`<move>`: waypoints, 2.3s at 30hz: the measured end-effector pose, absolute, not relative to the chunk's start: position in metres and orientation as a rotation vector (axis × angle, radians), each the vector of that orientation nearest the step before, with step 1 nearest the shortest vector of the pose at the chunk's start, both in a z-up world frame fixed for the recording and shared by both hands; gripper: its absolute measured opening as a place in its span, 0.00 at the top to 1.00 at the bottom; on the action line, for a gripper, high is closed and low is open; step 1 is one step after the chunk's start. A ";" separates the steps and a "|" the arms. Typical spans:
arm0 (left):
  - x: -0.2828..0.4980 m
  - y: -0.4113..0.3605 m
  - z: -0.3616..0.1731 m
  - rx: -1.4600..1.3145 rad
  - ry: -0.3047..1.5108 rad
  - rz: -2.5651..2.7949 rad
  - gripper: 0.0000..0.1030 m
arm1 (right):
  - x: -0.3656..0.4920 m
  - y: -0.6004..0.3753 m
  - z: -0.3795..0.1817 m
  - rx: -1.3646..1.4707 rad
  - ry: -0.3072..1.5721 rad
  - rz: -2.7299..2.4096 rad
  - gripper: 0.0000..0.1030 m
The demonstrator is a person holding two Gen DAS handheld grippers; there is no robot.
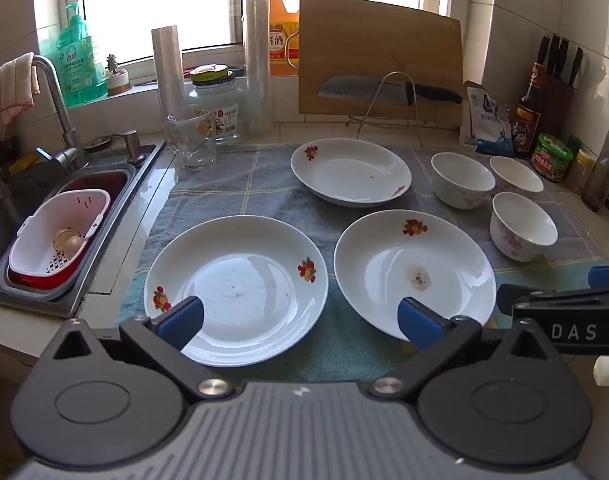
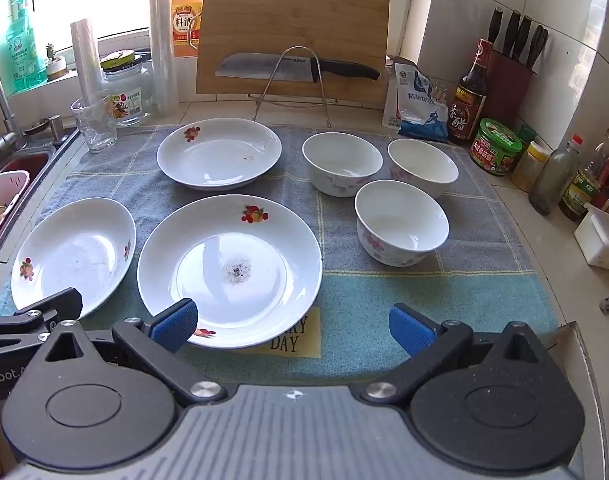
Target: Organize plates and bowls
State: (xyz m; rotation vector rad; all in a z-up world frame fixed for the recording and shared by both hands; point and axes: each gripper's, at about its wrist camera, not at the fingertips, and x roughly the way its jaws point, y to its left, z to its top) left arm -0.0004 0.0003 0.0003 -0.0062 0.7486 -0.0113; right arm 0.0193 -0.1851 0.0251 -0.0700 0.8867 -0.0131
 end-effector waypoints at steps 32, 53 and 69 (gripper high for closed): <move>0.004 0.002 0.009 -0.007 0.742 -0.026 0.01 | 0.024 -0.182 0.033 -0.074 0.876 -0.025 0.00; 0.001 0.001 0.007 -0.013 0.742 -0.032 0.01 | 0.024 -0.185 0.035 -0.073 0.873 -0.028 0.00; 0.002 0.001 0.007 -0.015 0.742 -0.034 0.01 | 0.025 -0.185 0.035 -0.077 0.872 -0.030 0.00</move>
